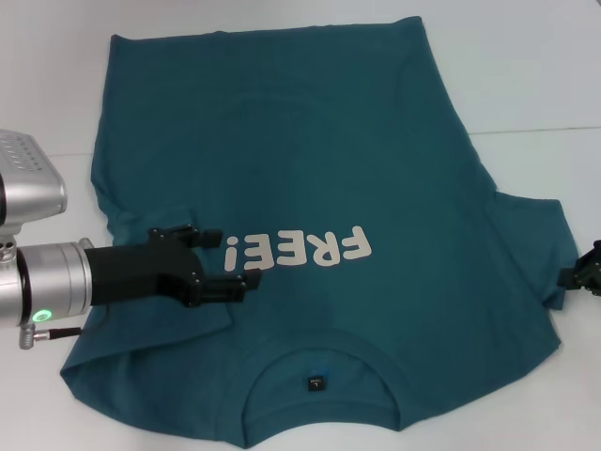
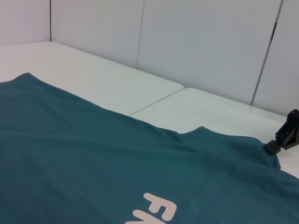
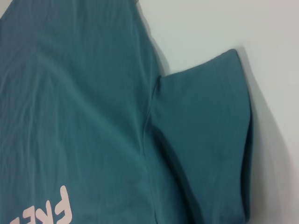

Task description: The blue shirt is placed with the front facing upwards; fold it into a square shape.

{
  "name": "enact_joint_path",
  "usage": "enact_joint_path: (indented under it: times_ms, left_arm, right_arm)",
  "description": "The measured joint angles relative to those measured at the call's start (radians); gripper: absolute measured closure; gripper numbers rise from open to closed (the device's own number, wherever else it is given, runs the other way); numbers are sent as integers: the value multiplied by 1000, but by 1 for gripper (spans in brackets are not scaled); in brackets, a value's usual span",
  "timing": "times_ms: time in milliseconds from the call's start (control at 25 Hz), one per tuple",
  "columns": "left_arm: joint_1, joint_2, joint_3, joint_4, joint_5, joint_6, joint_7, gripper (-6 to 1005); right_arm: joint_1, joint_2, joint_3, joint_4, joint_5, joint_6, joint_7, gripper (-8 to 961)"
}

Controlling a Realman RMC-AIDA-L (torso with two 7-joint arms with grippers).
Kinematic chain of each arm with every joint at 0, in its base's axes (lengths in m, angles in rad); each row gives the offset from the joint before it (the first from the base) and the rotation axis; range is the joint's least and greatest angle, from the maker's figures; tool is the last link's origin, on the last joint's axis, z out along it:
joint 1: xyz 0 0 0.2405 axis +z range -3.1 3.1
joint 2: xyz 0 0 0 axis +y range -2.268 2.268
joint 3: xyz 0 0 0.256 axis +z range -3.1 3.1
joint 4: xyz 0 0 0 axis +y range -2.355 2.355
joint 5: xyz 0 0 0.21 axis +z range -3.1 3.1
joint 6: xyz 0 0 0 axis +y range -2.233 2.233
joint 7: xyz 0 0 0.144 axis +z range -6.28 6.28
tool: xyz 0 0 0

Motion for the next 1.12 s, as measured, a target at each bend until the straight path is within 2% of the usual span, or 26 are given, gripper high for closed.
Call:
enact_joint_path:
  times_ms: [120, 400, 680, 1120]
  left_arm:
    - [0, 0, 0, 0, 0, 0, 0, 92]
    - [0, 0, 0, 0, 0, 0, 0, 92]
    - [0, 0, 0, 0, 1, 1, 0, 94]
    - [3, -1, 0, 0, 1, -1, 0, 93]
  right_arm:
    - [0, -2, 0, -1, 0, -6, -1, 938]
    - [-5, -7, 6, -53, 0, -58, 14, 936]
    - [-14, -34, 4, -76, -8, -101, 27, 934]
    - [-31, -59, 8, -109, -38, -156, 35, 931]
